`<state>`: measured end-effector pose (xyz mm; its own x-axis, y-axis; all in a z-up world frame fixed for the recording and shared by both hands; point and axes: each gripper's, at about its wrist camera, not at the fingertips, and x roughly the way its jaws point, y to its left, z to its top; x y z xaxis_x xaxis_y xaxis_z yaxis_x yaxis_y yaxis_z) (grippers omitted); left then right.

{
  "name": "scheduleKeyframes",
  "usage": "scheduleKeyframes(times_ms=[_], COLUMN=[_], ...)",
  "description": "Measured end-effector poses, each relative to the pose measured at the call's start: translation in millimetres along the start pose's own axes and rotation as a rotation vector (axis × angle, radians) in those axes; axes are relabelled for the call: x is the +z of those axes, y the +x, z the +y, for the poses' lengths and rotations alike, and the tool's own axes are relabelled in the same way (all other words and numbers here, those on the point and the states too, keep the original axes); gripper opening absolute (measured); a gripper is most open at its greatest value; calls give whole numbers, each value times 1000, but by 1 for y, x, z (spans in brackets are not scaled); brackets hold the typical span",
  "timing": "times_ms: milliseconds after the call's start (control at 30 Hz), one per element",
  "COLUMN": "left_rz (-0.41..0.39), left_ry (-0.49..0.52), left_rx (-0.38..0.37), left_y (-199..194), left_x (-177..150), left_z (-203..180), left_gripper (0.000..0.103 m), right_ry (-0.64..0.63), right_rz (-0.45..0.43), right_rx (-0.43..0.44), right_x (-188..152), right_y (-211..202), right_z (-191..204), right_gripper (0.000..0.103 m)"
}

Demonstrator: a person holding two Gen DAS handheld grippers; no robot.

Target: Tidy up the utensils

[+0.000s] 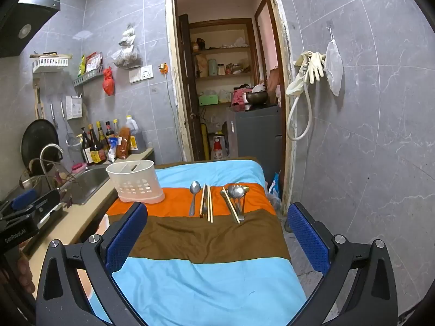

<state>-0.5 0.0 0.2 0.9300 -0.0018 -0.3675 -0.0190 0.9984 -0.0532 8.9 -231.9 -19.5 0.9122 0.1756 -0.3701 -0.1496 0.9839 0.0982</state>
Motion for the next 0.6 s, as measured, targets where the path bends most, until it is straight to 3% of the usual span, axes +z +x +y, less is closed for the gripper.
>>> scheduleKeyframes(times_ms=[600], left_rz=[2], left_ry=[-1], left_rx=[3], left_y=[0], left_x=[0], left_z=[0], left_gripper=[96], right_ry=[0], right_rz=[3], right_rx=[1], right_x=[1], right_y=[1], right_z=[2], right_gripper=[103])
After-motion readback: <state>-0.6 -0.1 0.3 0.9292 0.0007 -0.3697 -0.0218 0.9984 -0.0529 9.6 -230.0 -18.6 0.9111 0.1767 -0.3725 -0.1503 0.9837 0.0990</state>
